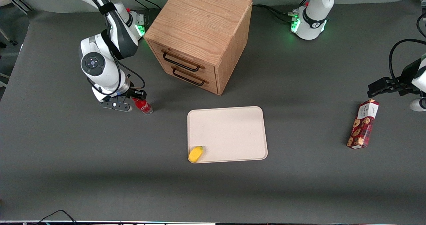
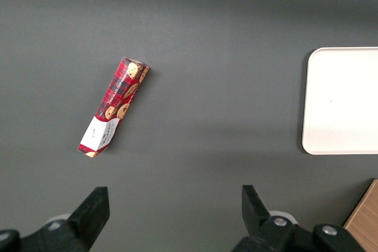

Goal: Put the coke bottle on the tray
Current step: 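Close the right gripper around the red Coca-Cola bottle, then lift the bottle and carry it toward the white tray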

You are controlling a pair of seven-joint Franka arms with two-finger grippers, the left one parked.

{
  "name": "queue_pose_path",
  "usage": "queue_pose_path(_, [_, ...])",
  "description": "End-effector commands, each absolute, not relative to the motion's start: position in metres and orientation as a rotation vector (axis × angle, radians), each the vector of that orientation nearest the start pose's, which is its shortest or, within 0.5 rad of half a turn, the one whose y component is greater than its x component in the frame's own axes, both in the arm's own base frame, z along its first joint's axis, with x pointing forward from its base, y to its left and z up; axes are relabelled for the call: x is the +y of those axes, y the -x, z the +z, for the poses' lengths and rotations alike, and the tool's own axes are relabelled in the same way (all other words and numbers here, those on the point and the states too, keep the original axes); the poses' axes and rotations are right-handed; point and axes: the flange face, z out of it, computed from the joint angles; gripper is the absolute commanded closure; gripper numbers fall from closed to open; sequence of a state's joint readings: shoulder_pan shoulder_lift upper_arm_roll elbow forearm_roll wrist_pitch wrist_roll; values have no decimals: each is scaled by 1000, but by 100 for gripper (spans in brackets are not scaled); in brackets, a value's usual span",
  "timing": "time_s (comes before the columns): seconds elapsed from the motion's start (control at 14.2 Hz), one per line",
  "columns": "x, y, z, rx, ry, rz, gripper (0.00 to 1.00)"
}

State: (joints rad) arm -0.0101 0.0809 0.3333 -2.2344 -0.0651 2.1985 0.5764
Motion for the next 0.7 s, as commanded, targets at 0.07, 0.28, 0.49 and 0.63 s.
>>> queue_pose_path(0.07, [162, -492, 335, 337, 3202, 93, 85])
queue_pose_path(0.28, [166, -506, 362, 343, 3200, 76, 86])
queue_pose_path(0.49, [169, -534, 453, 326, 3220, 108, 86])
queue_pose_path(0.63, [171, -549, 519, 297, 3207, 118, 88])
